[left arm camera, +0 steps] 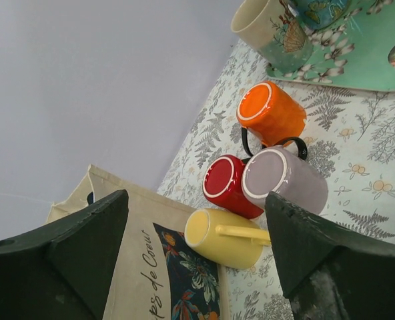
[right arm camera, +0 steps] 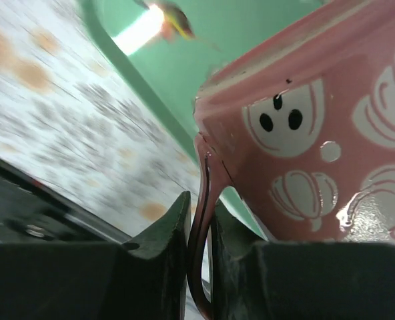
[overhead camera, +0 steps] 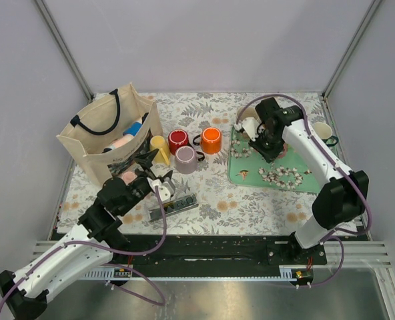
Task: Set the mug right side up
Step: Place the cup on the tray.
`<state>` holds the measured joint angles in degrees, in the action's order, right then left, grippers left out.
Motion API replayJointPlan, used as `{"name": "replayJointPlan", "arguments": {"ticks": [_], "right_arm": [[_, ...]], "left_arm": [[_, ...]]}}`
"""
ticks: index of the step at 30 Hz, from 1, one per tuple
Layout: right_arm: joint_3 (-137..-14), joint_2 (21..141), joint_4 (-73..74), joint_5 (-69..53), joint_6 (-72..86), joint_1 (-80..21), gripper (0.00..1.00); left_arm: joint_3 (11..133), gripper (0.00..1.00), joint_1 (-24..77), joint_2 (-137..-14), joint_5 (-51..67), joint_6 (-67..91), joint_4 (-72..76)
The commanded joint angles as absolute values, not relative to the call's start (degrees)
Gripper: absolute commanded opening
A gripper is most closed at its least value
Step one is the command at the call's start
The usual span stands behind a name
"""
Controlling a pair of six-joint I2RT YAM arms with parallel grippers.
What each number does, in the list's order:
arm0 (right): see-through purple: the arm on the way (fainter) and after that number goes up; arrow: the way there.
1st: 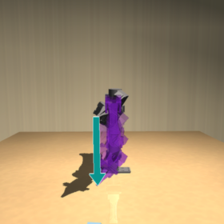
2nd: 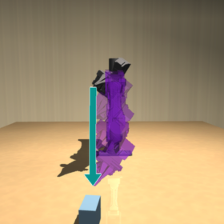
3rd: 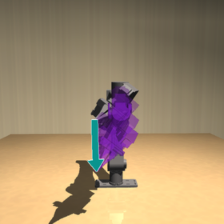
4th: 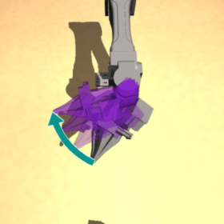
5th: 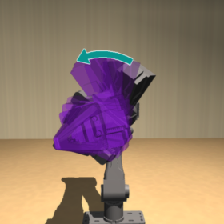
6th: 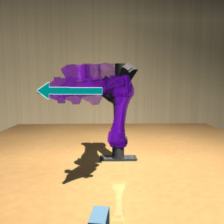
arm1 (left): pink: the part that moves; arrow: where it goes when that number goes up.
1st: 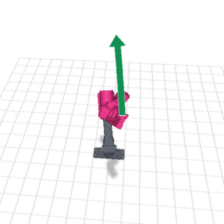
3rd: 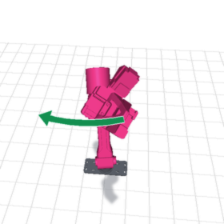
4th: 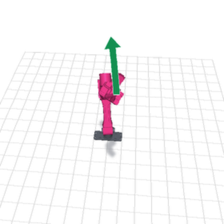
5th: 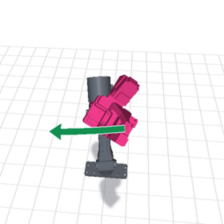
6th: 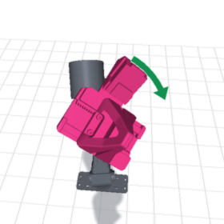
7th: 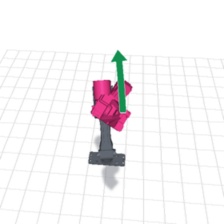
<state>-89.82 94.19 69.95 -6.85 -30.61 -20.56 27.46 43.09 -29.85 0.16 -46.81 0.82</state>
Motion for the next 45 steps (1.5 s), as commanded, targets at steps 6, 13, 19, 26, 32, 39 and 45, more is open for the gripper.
{"name": "replayJointPlan", "arguments": {"ticks": [6, 13, 19, 26, 32, 39, 45], "right_arm": [[-72.88, 87.89, 61.19, 34.17, -56.33, -22.76, 0.0], [-61.88, 88.5, 45.11, 42.17, -61.43, -28.21, 0.0], [-59.86, 91.84, 42.19, 44.91, -62.58, -28.83, 0.0], [-57.75, 92.9, 40.08, 41.32, -61.88, -29.53, 0.0], [-55.81, 94.48, 40.17, 38.5, -61.26, -31.37, 0.15], [-53.44, 96.15, 41.65, 37.53, -60.3, -33.75, 0.34], [-54.67, 92.82, 43.59, 30.08, -59.24, -34.54, 0.46]], "left_arm": [[24.79, 0.88, 43.07, -28.48, -1.23, -53.17, 4.3], [24.78, 0.88, 41.84, -28.3, -1.76, -52.82, 3.78], [24.87, 0.95, 41.31, -28.39, -2.9, -52.38, 4.75], [24.87, 0.95, 40.43, -28.39, -2.9, -52.12, 4.75], [25.58, 0.95, 40.17, -29.18, -2.73, -51.77, 4.39], [25.93, 0.96, 40.25, -29.88, -3.07, -50.98, 4.57], [26.37, 0.96, 40.25, -30.76, -2.9, -50.36, 4.39]]}}
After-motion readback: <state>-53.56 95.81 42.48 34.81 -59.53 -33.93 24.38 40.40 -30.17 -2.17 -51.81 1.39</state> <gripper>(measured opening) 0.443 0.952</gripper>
